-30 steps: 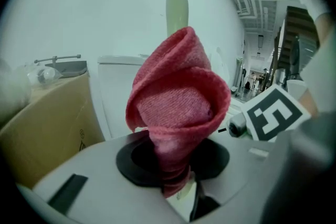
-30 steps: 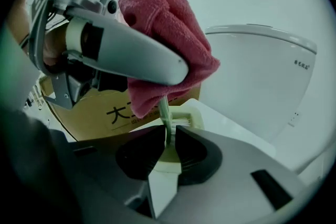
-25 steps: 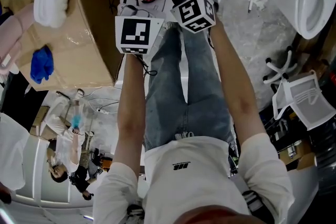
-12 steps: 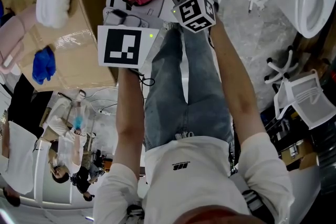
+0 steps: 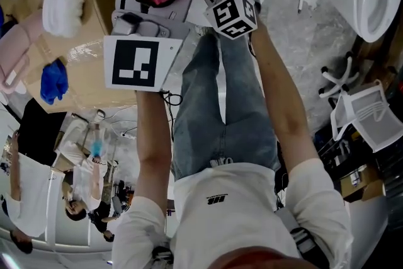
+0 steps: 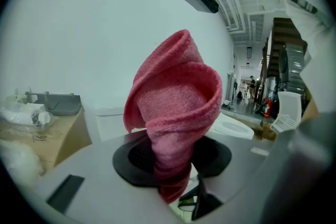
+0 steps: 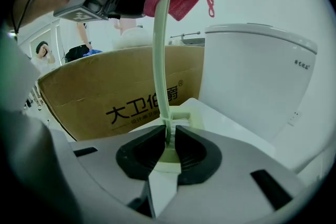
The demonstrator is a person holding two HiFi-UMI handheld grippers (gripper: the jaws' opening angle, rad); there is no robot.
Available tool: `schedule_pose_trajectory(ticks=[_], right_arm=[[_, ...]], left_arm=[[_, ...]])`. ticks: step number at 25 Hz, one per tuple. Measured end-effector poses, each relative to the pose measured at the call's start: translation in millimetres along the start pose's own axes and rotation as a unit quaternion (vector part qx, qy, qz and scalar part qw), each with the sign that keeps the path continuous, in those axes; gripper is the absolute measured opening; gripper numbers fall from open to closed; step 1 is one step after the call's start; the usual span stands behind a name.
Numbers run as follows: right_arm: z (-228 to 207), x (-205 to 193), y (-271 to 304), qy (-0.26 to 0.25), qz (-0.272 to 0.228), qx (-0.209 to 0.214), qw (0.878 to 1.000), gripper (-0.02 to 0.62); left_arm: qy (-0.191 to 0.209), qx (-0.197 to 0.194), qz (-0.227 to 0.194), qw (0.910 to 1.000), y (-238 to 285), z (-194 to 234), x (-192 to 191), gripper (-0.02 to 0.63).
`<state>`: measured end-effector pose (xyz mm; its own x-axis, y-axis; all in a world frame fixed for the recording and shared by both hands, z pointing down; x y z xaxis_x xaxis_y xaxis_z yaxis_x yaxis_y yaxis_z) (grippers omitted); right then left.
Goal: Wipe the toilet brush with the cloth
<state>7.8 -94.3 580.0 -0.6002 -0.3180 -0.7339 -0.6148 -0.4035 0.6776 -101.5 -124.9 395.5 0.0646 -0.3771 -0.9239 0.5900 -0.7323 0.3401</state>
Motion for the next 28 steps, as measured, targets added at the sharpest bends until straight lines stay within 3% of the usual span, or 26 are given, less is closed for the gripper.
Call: schedule_pose_trajectory(ticks=[9,28], right_arm=[[0.5,-0.7,-1.1,0.001,-0.002,0.0,1.0,0.054],[-0.8,-3.4,-1.9,0.002,-0.015,-0.007,1.0,0.054]], left_arm=[[0.003,0.004,0.019,0.9998,3.1,-3.5,-24.6,0.123],[-0.022,0.011,0.084,0.9962,32.9,0.4,-119.6,0.107]])
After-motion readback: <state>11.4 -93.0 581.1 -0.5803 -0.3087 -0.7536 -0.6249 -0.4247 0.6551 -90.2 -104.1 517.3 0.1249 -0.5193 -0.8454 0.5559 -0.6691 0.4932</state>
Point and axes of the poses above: the fingertips, and each gripper's own axes: y forward along the fingers, z to its left, x out of its top, the point moved 9 cm from there along -y, backward along the fingers, and after that the axes turned 3 degrees about -y, right-handed, at the moved point
